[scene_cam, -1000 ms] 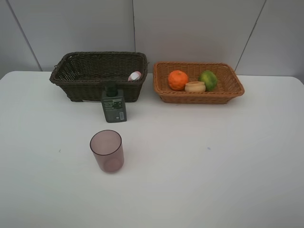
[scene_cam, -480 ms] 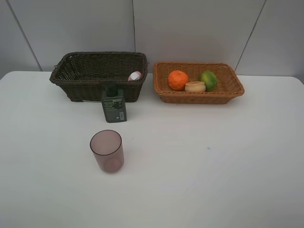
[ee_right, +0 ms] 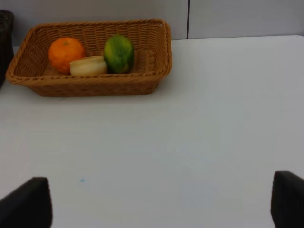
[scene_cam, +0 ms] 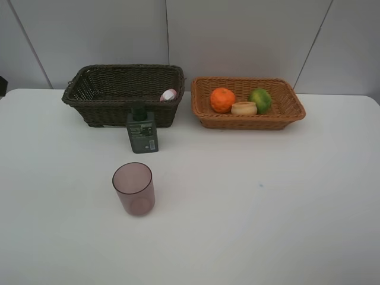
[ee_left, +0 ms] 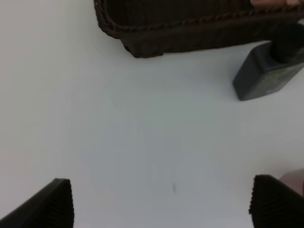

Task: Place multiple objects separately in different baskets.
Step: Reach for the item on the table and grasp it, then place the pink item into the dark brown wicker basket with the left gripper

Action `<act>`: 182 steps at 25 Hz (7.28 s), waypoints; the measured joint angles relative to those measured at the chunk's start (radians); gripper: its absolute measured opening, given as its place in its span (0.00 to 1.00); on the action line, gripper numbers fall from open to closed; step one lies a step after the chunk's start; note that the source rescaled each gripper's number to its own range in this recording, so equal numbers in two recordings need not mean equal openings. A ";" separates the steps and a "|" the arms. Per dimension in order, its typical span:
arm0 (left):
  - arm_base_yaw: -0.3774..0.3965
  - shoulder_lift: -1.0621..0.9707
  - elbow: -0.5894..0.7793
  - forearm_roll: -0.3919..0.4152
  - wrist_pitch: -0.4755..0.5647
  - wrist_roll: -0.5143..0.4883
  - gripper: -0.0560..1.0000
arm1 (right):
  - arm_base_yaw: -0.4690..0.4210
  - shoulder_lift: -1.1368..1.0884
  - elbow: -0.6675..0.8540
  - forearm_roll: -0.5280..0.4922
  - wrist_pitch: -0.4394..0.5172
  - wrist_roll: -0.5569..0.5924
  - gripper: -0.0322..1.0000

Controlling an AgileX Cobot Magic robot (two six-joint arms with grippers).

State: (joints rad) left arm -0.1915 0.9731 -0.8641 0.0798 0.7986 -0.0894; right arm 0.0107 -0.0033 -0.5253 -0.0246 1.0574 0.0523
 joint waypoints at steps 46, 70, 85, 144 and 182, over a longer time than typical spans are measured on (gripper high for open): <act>-0.348 0.932 -0.582 0.081 -0.018 0.818 0.97 | 0.000 0.000 0.000 0.000 0.000 0.000 1.00; -0.314 1.020 -0.622 0.041 -0.008 0.836 0.97 | 0.000 0.000 0.000 0.000 0.000 0.000 1.00; -0.314 1.052 -0.623 0.026 -0.013 0.837 0.97 | 0.000 0.000 0.000 0.001 0.000 0.000 1.00; -0.290 0.884 -0.764 -0.011 0.212 0.341 0.52 | 0.000 0.000 0.000 0.001 0.000 0.000 1.00; -0.033 1.231 -0.901 0.019 -0.154 0.100 0.52 | 0.000 0.000 0.000 0.001 0.000 0.000 1.00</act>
State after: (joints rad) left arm -0.2242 2.2045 -1.7652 0.0989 0.6443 0.0108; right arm 0.0107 -0.0033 -0.5253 -0.0240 1.0574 0.0523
